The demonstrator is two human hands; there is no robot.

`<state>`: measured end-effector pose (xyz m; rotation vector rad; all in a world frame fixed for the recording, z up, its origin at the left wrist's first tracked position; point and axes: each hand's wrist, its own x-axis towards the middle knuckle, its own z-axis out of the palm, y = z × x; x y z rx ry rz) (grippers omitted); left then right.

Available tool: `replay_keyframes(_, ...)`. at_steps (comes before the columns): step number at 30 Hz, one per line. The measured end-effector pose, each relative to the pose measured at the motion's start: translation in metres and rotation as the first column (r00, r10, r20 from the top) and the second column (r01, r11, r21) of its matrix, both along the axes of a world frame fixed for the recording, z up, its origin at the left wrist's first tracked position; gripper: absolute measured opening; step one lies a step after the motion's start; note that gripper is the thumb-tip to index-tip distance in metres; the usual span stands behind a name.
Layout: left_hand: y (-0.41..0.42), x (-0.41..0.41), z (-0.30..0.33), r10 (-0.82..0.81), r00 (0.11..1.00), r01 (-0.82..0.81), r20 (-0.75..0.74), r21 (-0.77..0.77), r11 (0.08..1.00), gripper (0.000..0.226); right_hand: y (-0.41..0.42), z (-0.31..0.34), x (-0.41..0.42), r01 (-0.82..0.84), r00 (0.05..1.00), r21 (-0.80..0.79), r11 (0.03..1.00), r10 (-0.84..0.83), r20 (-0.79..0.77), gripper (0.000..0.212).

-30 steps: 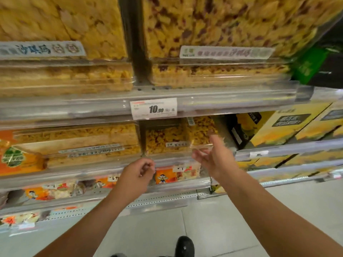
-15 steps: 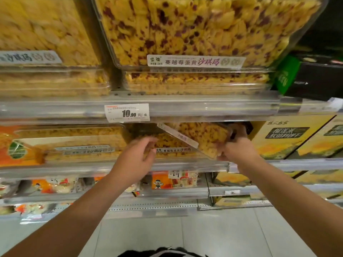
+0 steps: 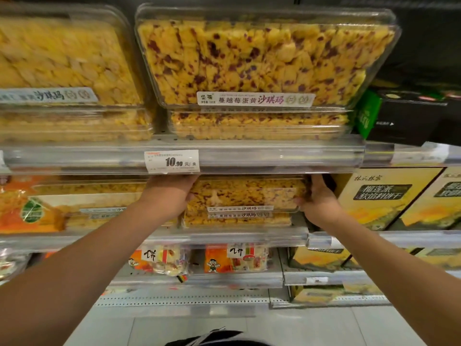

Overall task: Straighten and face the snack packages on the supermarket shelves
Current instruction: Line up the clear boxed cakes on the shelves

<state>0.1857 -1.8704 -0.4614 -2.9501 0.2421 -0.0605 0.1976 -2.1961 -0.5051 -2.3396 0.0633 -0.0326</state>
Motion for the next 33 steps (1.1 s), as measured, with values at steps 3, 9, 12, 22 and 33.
replay_keyframes(3,0.006,0.003,0.001,0.043,0.999,-0.043,-0.013,0.007,0.999,0.053,0.005,-0.001,0.007,-0.007,0.999,0.012,1.000,0.007,-0.032,0.072)
replay_keyframes(9,0.007,0.009,0.002,0.112,0.990,-0.114,-0.083,-0.020,0.993,0.048,0.008,-0.002,0.006,-0.019,0.998,0.012,1.000,0.019,-0.056,0.069)
replay_keyframes(12,0.008,0.011,0.003,0.147,0.982,-0.148,-0.122,0.001,0.989,0.047,0.008,-0.005,0.003,-0.043,0.997,0.056,0.997,0.047,-0.064,0.072)
replay_keyframes(22,0.015,0.008,-0.002,0.089,0.981,-0.100,-0.169,-0.056,0.993,0.057,0.010,-0.006,0.003,-0.045,0.992,0.166,0.985,0.063,-0.107,0.062)
replay_keyframes(33,0.015,0.004,0.001,0.051,0.981,-0.075,-0.187,-0.126,0.989,0.064,0.010,-0.008,0.002,-0.017,0.991,0.127,0.992,0.034,-0.132,0.050)
